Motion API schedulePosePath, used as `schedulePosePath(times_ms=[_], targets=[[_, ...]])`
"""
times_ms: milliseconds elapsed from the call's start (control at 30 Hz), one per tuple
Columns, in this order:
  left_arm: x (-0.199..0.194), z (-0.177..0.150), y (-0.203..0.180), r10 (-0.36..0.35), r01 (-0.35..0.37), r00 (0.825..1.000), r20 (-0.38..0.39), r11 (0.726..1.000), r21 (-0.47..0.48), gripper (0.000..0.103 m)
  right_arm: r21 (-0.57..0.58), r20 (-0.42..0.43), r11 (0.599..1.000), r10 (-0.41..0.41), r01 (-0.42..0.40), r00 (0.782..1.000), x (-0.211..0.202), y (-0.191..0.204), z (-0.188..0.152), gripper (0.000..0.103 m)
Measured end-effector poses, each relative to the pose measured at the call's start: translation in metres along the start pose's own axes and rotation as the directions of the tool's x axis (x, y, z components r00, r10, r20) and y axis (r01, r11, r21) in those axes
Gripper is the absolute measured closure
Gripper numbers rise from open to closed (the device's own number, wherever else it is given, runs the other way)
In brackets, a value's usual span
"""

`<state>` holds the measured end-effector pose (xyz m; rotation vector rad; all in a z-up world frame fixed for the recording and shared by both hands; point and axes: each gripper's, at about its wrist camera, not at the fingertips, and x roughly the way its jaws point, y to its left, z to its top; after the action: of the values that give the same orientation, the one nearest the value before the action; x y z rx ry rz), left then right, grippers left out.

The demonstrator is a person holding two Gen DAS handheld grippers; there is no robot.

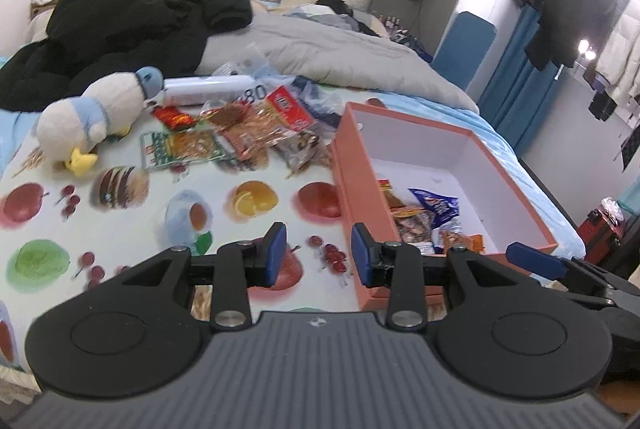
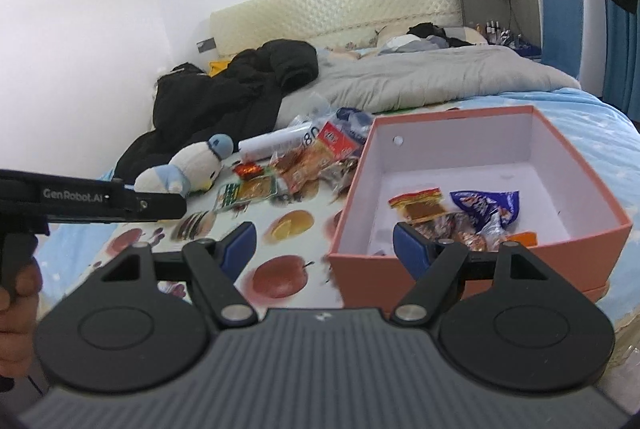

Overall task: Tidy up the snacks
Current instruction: 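Withdraw both tools from the box back toward the snack pile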

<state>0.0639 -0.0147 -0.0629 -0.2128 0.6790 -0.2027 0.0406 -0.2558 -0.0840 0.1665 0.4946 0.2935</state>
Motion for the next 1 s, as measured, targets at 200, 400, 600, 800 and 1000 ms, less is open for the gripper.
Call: schedulePosePath(times_ms=[200, 400, 600, 800, 1000], targets=[[0.016, 0.0, 0.025, 0.019, -0.02, 1.0, -0.019, 1.0, -0.019, 0.062, -0.03, -0.003, 1.0, -0.004, 0.004, 1.0, 0.018, 0.014, 0.002, 0.026], [0.042, 0.003, 0.054, 0.041, -0.043, 0.998, -0.047, 0.998, -0.039, 0.062, -0.037, 0.017, 0.999, -0.008, 0.009, 1.0, 0.043, 0.027, 0.009, 0.026], [0.066, 0.011, 0.084, 0.066, -0.07, 0.996, -0.06, 0.995, -0.066, 0.062, -0.051, 0.019, 0.999, -0.006, 0.007, 1.0, 0.075, 0.043, 0.014, 0.027], [0.092, 0.02, 0.113, 0.097, -0.104, 0.993, -0.071, 0.99, -0.096, 0.05, -0.1, -0.01, 0.995, -0.019, 0.018, 1.0, 0.106, 0.06, 0.017, 0.027], [0.127, 0.025, 0.138, 0.109, -0.121, 0.99, -0.094, 0.984, -0.131, 0.036, -0.124, -0.027, 0.992, -0.015, 0.012, 1.0, 0.137, 0.072, 0.017, 0.029]])
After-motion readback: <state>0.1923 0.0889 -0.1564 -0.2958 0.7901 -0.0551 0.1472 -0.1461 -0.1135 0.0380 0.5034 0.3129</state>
